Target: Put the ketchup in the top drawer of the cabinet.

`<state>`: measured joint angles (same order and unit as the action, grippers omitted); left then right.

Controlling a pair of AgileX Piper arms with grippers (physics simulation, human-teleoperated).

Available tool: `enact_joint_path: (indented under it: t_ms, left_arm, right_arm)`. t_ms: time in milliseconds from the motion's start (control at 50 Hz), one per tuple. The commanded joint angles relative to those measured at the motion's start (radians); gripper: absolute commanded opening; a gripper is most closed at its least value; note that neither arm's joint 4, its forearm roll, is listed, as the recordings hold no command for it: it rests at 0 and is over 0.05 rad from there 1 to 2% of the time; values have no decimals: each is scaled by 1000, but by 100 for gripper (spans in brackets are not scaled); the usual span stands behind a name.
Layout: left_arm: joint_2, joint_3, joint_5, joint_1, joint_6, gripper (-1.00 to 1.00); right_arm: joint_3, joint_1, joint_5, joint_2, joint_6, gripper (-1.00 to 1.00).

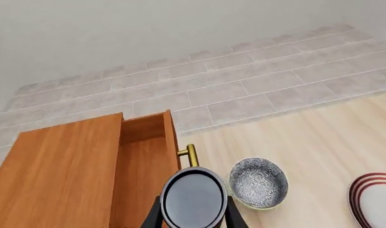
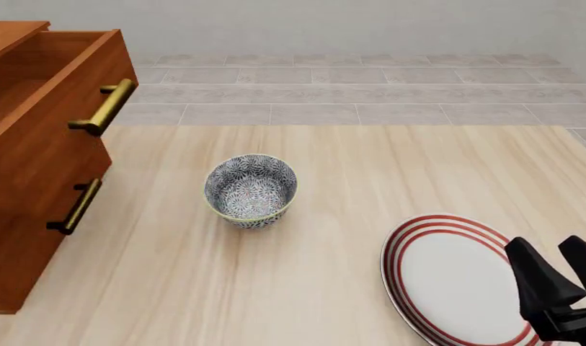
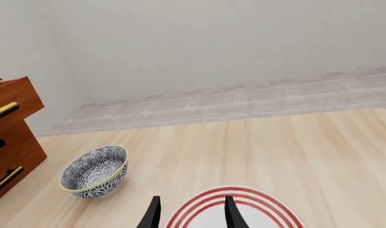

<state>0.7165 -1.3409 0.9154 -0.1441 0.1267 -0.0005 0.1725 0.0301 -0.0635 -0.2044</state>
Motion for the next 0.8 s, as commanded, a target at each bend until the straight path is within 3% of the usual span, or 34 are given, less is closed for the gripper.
enact_joint_path:
  t_ms: [20,440,800]
  left_arm:
    - [51,5,-38,75,8,-100]
    - [132,72,-148,170,3,-100]
    - [174,111,-211,254,83,-100]
  right_arm:
    - [0,0,-8,7,-1,100]
    - [0,2,0,-10,3,100]
    - [0,-2,-6,-14,6,100]
